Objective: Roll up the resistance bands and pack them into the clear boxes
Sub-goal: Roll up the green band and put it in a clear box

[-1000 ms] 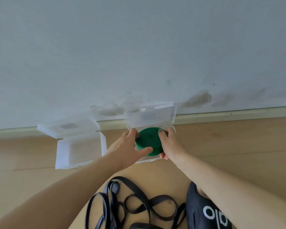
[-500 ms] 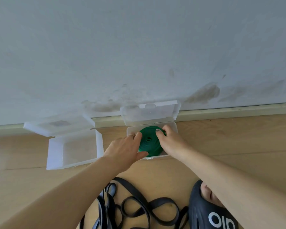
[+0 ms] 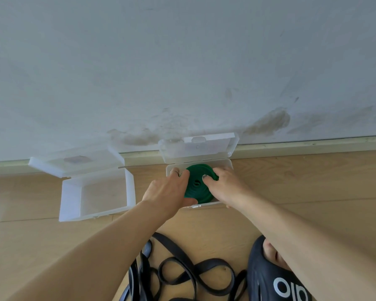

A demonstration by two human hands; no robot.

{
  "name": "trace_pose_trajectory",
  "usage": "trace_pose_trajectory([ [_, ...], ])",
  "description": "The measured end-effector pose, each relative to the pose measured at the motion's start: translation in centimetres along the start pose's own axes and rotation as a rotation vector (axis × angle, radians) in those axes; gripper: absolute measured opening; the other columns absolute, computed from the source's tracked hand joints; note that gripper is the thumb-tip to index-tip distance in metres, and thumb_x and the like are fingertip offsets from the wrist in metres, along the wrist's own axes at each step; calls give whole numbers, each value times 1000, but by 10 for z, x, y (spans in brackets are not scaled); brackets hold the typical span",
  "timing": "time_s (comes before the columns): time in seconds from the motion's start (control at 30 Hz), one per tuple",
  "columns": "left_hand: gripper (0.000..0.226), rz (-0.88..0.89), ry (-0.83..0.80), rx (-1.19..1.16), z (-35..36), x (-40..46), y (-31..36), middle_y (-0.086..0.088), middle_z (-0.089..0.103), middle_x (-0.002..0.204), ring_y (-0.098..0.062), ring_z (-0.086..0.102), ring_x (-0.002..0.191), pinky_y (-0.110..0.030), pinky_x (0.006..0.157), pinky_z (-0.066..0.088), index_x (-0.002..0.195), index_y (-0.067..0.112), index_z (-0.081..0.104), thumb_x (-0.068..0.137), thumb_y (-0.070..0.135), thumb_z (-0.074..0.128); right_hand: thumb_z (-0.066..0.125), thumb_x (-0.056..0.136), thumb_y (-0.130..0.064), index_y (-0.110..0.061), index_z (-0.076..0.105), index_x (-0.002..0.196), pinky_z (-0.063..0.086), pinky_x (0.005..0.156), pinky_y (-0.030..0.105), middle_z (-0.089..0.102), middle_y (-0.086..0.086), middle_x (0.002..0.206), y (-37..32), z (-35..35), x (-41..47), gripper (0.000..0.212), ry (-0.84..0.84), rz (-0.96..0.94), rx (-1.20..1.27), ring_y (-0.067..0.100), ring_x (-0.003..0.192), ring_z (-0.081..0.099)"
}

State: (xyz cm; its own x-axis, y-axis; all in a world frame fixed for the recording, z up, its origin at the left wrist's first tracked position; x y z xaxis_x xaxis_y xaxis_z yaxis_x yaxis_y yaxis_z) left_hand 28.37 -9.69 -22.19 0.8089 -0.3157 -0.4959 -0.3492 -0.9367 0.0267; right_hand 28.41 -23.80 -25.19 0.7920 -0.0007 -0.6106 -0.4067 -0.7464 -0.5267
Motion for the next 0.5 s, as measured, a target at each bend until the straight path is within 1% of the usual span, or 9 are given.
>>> trace_pose_trajectory([
  [0.07,62,-17,1,-45,0,2,-3,-3,46,110,-23,54,76,-34,65,43,126,14,41,94,64,59,44,102,-52,-18,62,126,46,68,32,53,-2,129,-1,0,0,44,-1,-6,-25,23,96,61],
  [0.1,63,-23,6,-60,0,2,-4,-3,48,112,-23,55,78,-34,66,44,125,14,42,92,64,61,44,102,-52,-20,63,123,45,64,30,59,-2,124,-2,0,-1,43,-5,-4,-26,21,89,62],
  [0.13,64,-28,12,-73,-1,3,-4,-3,49,113,-23,56,79,-34,67,44,124,15,42,90,65,63,44,101,-53,-22,63,122,46,64,30,64,-3,117,0,0,-2,41,-10,6,-19,20,85,63],
  [0.17,64,-34,17,-86,-1,4,-4,-3,50,113,-23,57,79,-34,68,44,123,16,43,89,66,65,44,101,-52,-23,62,121,51,69,32,66,-3,111,0,-1,-3,40,-15,15,-19,19,86,63],
  [0.23,65,-44,25,-103,-1,4,-4,-2,49,111,-22,57,79,-35,67,44,122,17,43,87,68,66,44,101,-49,-19,57,124,55,83,38,66,2,111,-1,0,-7,40,-15,18,-94,22,95,64],
  [0.27,66,-47,31,-103,-1,4,-4,-1,48,110,-22,56,78,-35,67,44,121,17,43,87,68,65,44,103,-47,-14,51,128,55,85,40,66,6,113,-3,0,-10,42,0,3,-183,25,100,64],
  [0.37,66,-61,43,-106,-1,4,-3,1,46,107,-23,55,77,-35,67,45,121,18,43,86,70,65,42,106,-44,-3,40,137,48,95,39,62,13,127,-16,-2,-23,51,94,-78,-449,29,125,53],
  [0.43,65,-68,44,-112,-1,5,-2,1,44,107,-23,56,77,-35,68,48,121,19,43,86,69,66,41,106,-47,-6,44,137,42,101,36,62,10,131,-19,-2,-27,52,149,-129,-552,26,132,44],
  [0.5,64,-86,48,-122,-1,6,-2,-1,46,110,-23,55,77,-36,70,49,122,20,43,86,66,69,40,105,-52,-10,53,131,38,105,34,56,7,133,-19,-4,-29,50,198,-171,-656,24,132,40],
])
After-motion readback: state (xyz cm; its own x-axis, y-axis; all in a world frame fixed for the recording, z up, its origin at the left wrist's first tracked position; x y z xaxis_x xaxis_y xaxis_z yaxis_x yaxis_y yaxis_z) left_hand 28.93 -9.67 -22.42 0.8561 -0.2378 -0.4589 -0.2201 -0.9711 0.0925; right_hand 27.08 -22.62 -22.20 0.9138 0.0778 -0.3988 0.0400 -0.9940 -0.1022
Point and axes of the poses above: each hand's wrist, its own x-axis towards the middle knuckle, its own z-axis out of the palm, y = z × x, the point moved 10 cm from there along x, towards the middle knuckle
